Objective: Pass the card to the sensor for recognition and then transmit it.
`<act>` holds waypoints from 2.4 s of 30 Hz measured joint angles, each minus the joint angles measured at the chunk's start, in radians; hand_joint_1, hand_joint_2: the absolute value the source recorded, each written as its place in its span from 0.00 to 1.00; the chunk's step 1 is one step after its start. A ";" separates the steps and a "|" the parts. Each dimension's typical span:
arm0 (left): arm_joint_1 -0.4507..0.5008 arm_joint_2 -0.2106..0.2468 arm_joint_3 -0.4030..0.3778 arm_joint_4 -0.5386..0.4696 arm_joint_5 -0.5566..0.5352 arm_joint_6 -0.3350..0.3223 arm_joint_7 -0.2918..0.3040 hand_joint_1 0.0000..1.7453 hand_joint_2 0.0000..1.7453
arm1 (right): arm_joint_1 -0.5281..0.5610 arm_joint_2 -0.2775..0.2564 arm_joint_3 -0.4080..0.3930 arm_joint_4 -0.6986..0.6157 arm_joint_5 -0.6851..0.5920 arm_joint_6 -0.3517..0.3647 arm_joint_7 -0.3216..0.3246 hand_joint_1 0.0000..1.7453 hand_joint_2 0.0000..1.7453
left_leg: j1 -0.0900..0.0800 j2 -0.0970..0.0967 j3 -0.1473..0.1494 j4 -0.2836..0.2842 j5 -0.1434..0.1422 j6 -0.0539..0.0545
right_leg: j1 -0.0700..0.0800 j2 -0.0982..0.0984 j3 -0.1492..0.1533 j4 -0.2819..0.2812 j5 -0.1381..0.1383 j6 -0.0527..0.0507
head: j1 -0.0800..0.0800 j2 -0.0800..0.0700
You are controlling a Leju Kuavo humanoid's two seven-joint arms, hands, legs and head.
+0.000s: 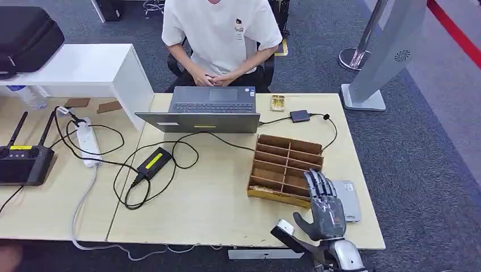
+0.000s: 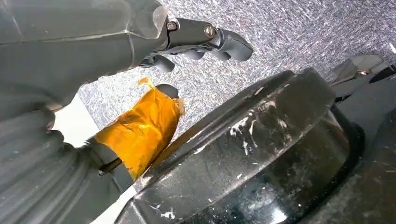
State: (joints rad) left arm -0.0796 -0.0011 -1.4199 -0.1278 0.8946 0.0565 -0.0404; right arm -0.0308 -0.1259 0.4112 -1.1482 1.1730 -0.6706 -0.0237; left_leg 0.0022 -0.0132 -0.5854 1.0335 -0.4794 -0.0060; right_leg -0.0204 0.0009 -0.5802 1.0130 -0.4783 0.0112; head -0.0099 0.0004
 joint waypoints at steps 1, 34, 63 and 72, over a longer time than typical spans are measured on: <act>0.000 0.000 0.000 0.000 0.000 0.000 0.000 0.00 1.00 | 0.001 0.000 0.000 0.000 0.000 0.000 0.000 0.00 1.00 | 0.000 0.000 0.000 0.000 0.000 0.000 | 0.000 0.000 0.000 0.000 0.000 0.000 | 0.000 0.000; -0.001 0.002 -0.019 0.000 0.006 -0.002 -0.002 0.00 1.00 | -0.036 0.011 -0.044 0.040 -0.026 0.000 -0.024 1.00 1.00 | 0.000 0.000 0.000 0.000 0.000 0.000 | 0.000 0.000 0.000 0.000 0.000 0.000 | 0.000 0.000; 0.007 0.003 -0.019 0.000 0.051 0.132 -0.127 0.00 1.00 | 0.065 0.008 -0.106 -0.045 -0.093 -0.022 -0.036 0.86 1.00 | 0.000 0.000 0.000 0.000 0.000 0.000 | 0.000 0.000 0.000 0.000 0.000 0.000 | 0.000 0.000; 0.006 0.009 -0.020 0.000 0.043 0.111 -0.119 0.00 1.00 | 0.033 -0.026 -0.131 -0.105 -0.163 0.032 -0.061 0.86 1.00 | 0.000 0.001 0.000 0.000 0.000 0.000 | 0.000 0.000 0.000 0.000 0.000 0.000 | 0.000 0.000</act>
State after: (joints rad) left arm -0.0741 0.0076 -1.4397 -0.1278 0.9373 0.1678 -0.1598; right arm 0.0023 -0.1515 0.2800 -1.2532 1.0105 -0.6382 -0.0851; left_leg 0.0023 -0.0126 -0.5856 1.0337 -0.4794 -0.0060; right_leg -0.0204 0.0011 -0.5801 1.0128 -0.4780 0.0112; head -0.0095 0.0004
